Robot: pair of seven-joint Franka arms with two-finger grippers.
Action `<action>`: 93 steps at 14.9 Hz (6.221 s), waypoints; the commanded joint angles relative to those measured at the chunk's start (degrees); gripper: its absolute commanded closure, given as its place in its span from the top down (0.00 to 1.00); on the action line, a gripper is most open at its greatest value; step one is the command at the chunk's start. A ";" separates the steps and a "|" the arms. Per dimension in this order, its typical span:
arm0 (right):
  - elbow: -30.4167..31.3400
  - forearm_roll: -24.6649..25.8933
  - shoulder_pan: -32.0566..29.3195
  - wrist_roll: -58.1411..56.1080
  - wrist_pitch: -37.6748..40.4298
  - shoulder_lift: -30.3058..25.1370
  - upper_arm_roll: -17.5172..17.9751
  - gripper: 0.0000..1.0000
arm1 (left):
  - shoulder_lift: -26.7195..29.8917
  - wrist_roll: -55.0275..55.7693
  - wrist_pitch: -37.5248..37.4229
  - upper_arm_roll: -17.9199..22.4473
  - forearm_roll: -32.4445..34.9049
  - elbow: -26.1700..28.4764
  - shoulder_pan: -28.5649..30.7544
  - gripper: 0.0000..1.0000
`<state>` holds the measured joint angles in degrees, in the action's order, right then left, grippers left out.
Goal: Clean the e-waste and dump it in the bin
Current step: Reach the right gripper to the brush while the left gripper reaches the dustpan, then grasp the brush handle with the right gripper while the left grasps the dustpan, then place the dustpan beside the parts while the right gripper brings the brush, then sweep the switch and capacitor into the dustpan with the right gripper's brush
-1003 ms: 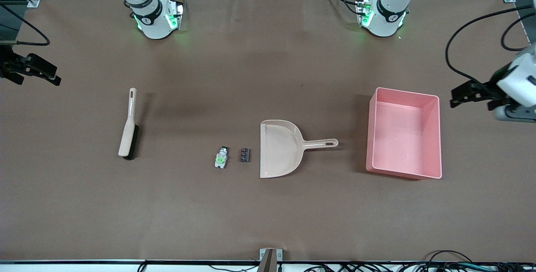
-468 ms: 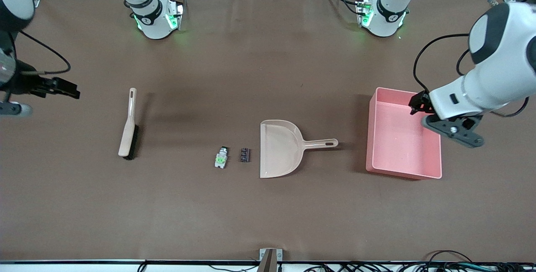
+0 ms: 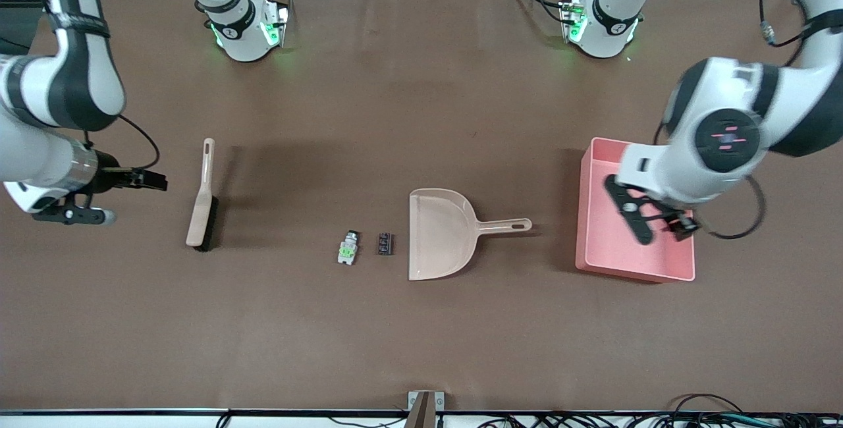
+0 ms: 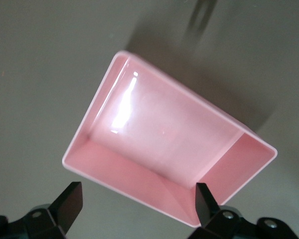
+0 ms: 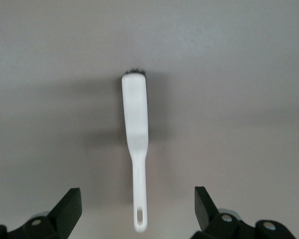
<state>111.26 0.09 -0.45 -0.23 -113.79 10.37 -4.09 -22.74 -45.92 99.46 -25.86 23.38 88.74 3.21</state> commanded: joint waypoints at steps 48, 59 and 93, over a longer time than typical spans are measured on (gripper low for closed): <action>8.37 -11.34 21.27 14.90 -25.78 7.46 1.10 0.00 | -20.59 5.75 19.81 0.02 5.45 -2.69 -16.31 0.67; 3.36 -11.16 25.85 17.00 -29.47 16.61 0.92 0.00 | -25.52 5.66 19.81 1.25 5.71 -8.76 -20.44 0.62; -13.69 -12.48 39.20 36.69 -28.68 28.39 2.06 0.00 | -26.57 8.30 19.81 2.13 5.89 -9.99 -21.58 0.14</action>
<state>100.35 -11.19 37.19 34.69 -142.85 36.91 -1.98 -48.43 -38.89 119.42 -24.85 28.01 80.39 -16.65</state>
